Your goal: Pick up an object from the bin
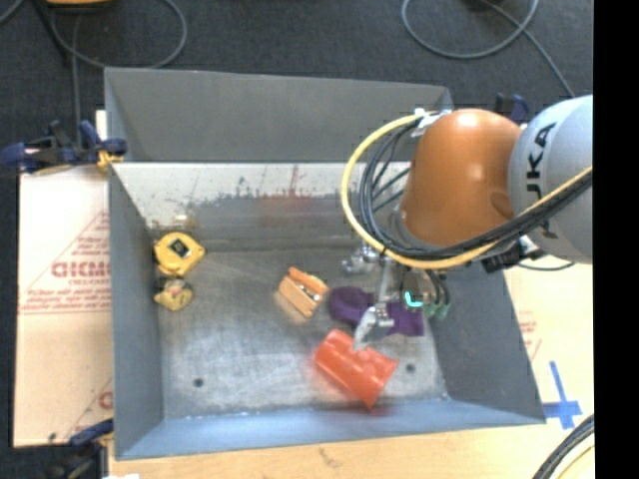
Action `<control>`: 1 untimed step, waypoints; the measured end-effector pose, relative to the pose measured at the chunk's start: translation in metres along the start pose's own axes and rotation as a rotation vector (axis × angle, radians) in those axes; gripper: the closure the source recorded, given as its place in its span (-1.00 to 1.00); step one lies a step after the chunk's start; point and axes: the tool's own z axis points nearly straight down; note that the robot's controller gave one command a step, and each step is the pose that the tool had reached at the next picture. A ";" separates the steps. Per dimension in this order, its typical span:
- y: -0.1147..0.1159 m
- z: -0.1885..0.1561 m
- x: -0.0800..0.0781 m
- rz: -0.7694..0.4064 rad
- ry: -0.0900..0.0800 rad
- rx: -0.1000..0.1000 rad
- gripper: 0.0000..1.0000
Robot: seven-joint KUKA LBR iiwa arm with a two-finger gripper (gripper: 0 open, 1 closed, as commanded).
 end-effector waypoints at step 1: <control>0.000 -0.003 -0.002 0.000 -0.007 0.000 -1.00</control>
Offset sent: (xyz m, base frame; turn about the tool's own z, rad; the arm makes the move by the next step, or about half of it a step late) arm 0.0290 0.0032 -0.0660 0.1499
